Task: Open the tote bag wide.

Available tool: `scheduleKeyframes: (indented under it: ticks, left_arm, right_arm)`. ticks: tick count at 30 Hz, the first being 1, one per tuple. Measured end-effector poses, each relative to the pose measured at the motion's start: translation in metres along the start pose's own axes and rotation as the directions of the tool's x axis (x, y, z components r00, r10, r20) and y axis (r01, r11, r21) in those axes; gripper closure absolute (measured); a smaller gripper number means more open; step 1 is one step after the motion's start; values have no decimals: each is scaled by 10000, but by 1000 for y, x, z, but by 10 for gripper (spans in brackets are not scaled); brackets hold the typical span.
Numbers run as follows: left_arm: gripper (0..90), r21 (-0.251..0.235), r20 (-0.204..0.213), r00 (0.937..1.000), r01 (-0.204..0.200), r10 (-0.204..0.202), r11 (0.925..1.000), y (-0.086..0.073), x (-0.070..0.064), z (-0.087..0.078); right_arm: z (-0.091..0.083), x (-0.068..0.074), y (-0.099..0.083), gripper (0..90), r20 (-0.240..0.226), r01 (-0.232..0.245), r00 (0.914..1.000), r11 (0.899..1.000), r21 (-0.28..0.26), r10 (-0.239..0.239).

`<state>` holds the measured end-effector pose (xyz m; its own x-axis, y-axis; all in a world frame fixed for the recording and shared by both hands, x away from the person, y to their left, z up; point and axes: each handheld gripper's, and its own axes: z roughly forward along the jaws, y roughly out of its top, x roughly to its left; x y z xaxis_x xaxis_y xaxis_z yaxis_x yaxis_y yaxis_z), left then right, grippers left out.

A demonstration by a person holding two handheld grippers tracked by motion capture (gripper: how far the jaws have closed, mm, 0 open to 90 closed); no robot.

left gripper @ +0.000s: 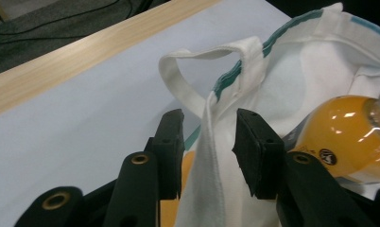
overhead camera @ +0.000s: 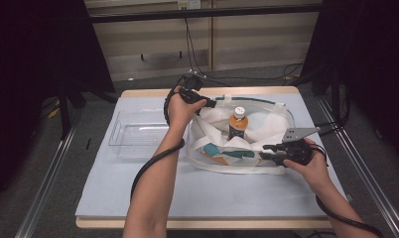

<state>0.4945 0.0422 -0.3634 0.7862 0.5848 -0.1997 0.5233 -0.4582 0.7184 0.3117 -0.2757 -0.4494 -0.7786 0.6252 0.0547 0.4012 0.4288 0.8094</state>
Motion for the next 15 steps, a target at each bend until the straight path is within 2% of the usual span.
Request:
scheduleKeyframes:
  ticks: [4,5,7,10,11,13,15]
  left_arm:
    - [636,-191,59,10000,-28,29,9998,3,-5,-5]
    - [637,-105,71,9998,-196,197,9998,4,-6,-6]
    - [645,-88,39,9996,-274,274,9996,6,-9,-7]
    - [686,-164,67,9992,-403,404,9991,8,-11,-9]
    - [699,-162,99,9994,-325,327,9993,8,-12,-10]
    - [742,-330,-95,9996,-277,274,9991,8,-14,-12]
    - [758,-321,2,9995,-328,329,9989,9,-14,-14]
  right_arm:
    - [0,-1,0,630,2,-44,10000,10000,-49,44]
    - [0,0,0,630,9,-52,10000,10000,-51,52]
    - [0,0,0,630,26,-40,10000,10000,-42,40]
    - [1,0,0,628,38,-56,10000,10000,-48,56]
    - [1,0,0,627,46,-52,10000,10000,-52,52]
    - [1,0,0,626,52,-62,10000,10000,-66,63]
    - [1,0,0,624,44,-72,10000,9999,-80,73]
